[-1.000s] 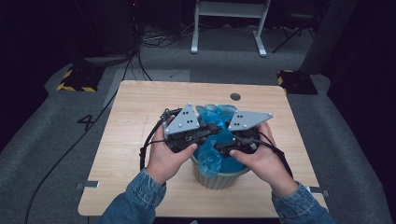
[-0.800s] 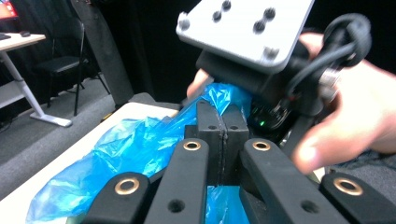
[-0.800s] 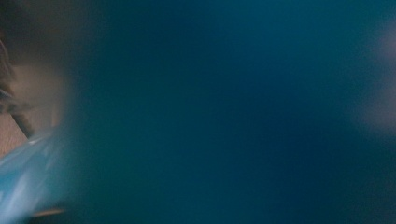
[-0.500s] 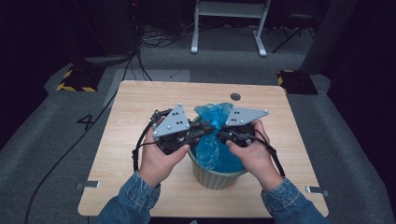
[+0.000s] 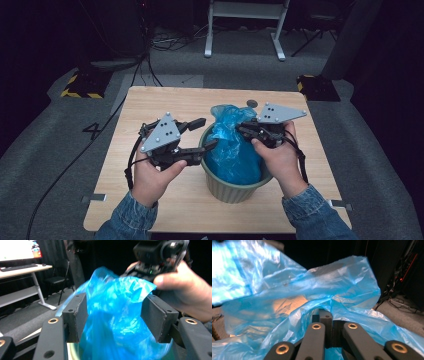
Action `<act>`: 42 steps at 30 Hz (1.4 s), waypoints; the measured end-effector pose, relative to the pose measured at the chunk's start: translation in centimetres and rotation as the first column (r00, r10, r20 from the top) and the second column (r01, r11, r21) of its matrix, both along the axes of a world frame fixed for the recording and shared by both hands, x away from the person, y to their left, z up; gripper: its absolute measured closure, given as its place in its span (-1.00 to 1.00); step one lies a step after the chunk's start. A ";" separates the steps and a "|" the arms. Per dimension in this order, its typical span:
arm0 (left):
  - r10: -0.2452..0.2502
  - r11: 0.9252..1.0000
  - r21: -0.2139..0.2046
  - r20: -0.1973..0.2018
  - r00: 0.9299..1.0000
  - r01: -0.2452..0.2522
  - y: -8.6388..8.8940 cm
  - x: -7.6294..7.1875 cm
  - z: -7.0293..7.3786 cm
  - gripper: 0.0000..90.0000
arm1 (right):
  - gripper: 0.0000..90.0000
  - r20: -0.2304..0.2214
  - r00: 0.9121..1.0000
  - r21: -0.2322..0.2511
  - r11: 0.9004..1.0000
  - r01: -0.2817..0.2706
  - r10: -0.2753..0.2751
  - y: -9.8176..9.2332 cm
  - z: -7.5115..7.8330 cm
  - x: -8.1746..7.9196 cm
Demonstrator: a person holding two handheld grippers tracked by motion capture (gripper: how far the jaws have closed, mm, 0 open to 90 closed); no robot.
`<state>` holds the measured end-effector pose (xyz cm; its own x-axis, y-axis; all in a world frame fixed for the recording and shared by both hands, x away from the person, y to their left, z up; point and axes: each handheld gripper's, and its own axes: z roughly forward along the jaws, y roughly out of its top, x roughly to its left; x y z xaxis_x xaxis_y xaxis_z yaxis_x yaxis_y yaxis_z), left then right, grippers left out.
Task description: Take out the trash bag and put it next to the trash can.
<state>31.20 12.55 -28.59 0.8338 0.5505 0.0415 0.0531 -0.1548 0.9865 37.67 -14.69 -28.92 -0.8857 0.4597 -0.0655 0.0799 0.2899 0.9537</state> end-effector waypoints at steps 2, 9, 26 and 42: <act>0.007 1.000 0.006 -0.001 1.000 -0.007 0.4 -0.2 -0.3 -0.19 | 1.00 0.006 1.000 0.011 1.000 0.004 -0.004 -0.3 0.3 0.1; 0.023 1.000 0.002 -0.012 1.000 -0.023 1.7 -0.6 -1.2 -0.25 | 1.00 0.041 0.999 0.041 0.999 0.015 -0.017 -0.8 1.5 0.1; 0.038 0.999 0.022 -0.062 0.997 -0.037 3.6 -1.2 -4.9 -0.17 | 1.00 0.115 0.992 0.116 0.992 0.047 -0.061 -2.2 5.0 -0.1; 0.167 0.981 0.114 -0.118 0.979 -0.154 8.0 -1.8 -10.3 -0.20 | 1.00 0.168 0.977 0.186 0.977 0.099 -0.131 -5.3 10.4 -0.9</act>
